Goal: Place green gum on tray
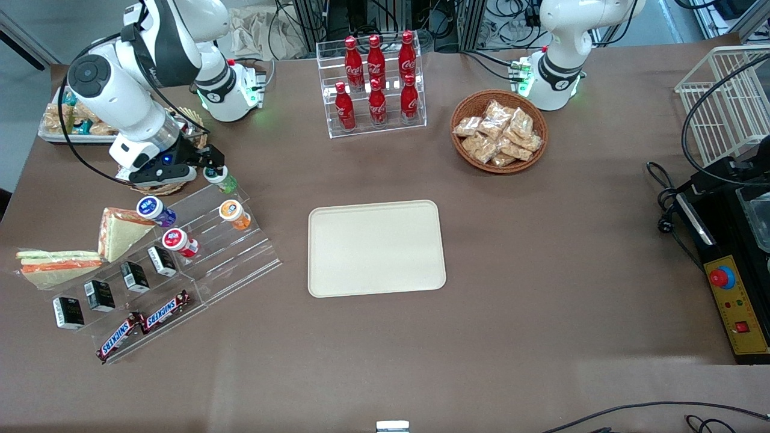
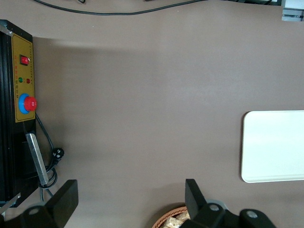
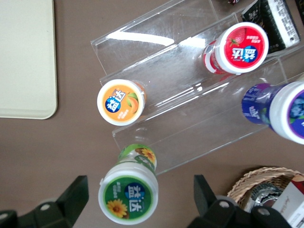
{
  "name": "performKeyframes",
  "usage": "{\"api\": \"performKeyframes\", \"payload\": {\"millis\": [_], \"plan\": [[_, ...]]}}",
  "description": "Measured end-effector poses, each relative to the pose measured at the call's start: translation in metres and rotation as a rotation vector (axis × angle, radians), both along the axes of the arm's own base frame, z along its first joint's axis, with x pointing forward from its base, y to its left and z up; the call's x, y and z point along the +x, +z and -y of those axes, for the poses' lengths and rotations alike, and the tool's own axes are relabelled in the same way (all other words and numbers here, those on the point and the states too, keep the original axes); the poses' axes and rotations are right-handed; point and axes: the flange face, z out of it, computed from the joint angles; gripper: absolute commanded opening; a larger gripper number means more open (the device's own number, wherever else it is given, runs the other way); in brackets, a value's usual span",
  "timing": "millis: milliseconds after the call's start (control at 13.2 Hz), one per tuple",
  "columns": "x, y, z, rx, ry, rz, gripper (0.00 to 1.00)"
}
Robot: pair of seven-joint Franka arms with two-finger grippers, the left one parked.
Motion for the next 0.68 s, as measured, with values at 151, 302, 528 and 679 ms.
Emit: {"api": "performKeyframes", "payload": {"millis": [151,302,528,679], "plan": [[-0.004,-0.008,-0.01,-0.005,0.001,0.012,0.98],[-0.007,-0.016,-0.013,-0.007,-0.001,0.017,0.98],[-0.009,-0.022,-0.012,-0.008,-0.003,0.014,0.98],[-0.01,-0.023,-0.012,-0.009,-0.003,0.012,0.88]]}}
